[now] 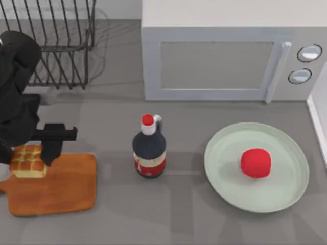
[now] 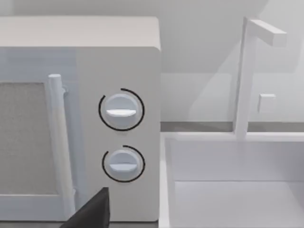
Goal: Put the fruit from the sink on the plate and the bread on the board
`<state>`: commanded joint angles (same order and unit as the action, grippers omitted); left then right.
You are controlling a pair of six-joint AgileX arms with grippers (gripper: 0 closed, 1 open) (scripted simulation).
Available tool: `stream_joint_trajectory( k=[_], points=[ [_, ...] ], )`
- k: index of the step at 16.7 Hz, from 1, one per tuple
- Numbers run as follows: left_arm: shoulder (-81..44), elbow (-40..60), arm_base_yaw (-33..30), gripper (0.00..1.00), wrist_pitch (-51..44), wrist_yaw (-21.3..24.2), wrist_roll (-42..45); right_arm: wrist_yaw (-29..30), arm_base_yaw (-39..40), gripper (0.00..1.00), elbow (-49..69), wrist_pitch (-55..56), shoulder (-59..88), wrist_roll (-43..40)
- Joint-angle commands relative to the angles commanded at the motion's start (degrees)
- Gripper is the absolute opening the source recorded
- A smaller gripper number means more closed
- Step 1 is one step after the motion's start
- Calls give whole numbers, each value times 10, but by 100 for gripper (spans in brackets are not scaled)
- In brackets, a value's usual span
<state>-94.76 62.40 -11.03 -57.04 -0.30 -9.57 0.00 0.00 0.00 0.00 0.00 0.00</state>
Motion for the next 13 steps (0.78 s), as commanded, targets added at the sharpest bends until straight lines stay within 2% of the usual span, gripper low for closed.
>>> stream_joint_trajectory(
  k=[13],
  points=[
    [-22, -49, -1, 0, 88, 0, 0, 0, 0, 100, 0, 0, 0, 0]
  ],
)
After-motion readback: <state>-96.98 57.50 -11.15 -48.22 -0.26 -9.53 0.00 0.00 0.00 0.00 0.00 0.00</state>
